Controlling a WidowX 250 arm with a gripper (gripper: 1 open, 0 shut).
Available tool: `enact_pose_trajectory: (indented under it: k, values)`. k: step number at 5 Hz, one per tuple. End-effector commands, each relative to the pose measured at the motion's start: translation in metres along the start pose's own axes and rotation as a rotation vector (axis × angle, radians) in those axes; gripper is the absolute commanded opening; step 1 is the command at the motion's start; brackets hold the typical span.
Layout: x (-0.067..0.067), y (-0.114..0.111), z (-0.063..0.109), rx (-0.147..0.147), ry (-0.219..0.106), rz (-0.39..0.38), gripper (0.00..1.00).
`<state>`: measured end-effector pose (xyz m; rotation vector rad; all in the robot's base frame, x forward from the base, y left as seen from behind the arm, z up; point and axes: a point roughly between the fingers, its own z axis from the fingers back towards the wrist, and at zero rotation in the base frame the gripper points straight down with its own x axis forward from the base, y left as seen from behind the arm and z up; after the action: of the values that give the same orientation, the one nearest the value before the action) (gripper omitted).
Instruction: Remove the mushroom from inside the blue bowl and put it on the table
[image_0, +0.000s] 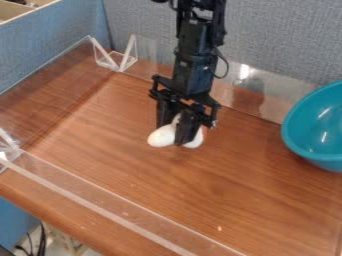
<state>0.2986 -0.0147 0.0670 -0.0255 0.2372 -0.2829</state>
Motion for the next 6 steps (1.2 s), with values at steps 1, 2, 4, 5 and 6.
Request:
enact_pose_trajectory:
  k: [1, 2, 4, 5, 6]
  values:
    - [-0.005, 0.006, 0.037, 0.042, -0.100, 0.024, 0.00]
    - [-0.007, 0.007, 0.043, 0.053, -0.105, 0.025, 0.00]
    - [-0.009, 0.006, 0.052, 0.076, -0.111, 0.018, 0.00]
    - [-0.010, 0.005, 0.054, 0.082, -0.114, 0.011, 0.00]
    - [-0.011, 0.004, 0.056, 0.089, -0.117, 0.004, 0.00]
